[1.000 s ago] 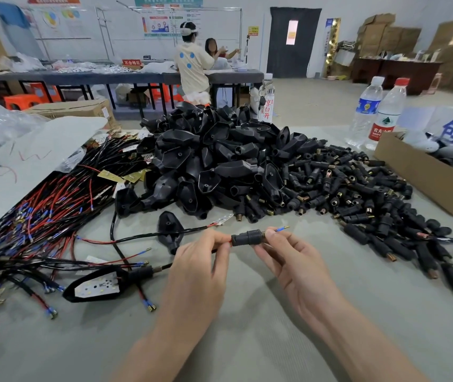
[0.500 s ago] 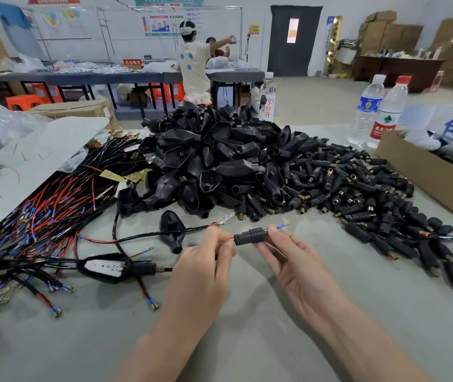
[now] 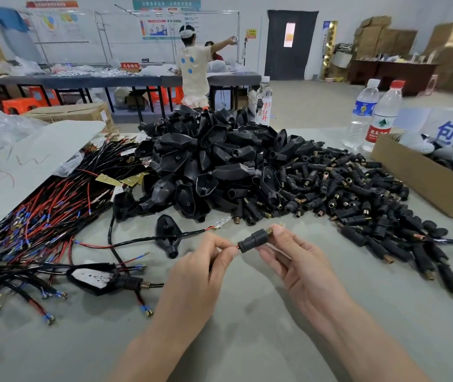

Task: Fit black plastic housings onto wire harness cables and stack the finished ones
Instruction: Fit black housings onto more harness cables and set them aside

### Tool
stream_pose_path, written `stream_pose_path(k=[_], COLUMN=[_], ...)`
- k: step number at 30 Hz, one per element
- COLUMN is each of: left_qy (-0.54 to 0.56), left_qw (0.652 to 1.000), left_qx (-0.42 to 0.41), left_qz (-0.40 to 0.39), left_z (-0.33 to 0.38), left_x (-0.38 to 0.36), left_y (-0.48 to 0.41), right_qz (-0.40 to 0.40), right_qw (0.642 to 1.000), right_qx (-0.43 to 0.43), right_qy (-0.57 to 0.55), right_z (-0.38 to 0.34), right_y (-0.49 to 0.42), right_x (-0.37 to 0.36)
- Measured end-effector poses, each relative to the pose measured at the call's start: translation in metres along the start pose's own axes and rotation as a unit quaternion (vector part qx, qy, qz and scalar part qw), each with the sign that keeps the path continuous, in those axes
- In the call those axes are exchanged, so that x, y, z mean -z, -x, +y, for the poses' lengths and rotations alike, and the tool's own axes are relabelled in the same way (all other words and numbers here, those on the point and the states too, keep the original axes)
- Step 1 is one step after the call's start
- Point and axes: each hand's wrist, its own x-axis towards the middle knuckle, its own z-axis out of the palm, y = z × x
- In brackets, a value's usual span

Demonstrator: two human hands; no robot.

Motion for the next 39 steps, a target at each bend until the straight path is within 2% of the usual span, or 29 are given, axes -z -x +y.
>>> stream_pose_path(k=[5,10,16,22,26,28,32,39], left_qy=[-0.065,-0.076,-0.118,-0.144,-0.120,-0.123,-0.106,-0.110], left_qw=[0.997,0.997,0.993,0.989,0.991,0.990,0.992,0.992], left_qx=[-0.017,-0.030,-0.017,-0.035,-0.047,-0.066,-0.063,-0.061], left_qz=[-0.024,-0.009,0.006,-0.008,-0.025,-0.011,0.005,0.005], left_z=[0.006,0.012,0.010,0.010,0.005,0.006,0.008,0.007], left_x=[0.004,0.005,0.006,0.008,0.008,0.007,0.006,0.007], left_y=[0.002,0.000,0.000,0.000,0.002,0.002,0.001,0.000], right_qz=[-0.010,-0.022,0.025,0.059,0.077,0.062,-0.010,-0.049], right_qw=[0.998,0.996,0.992,0.991,0.994,0.997,0.994,0.986], right_qx=[-0.009,-0.015,0.051,0.074,0.074,0.046,-0.069,-0.103], right_qy=[0.059,0.086,0.111,0.099,0.012,-0.025,-0.088,-0.126], right_z=[-0.004,-0.009,-0.017,-0.015,-0.016,-0.014,-0.004,0.000], right_y=[0.001,0.002,0.000,-0.004,-0.005,-0.005,-0.002,-0.001], right_x=[-0.001,0.000,0.005,0.010,0.010,0.008,0.001,-0.001])
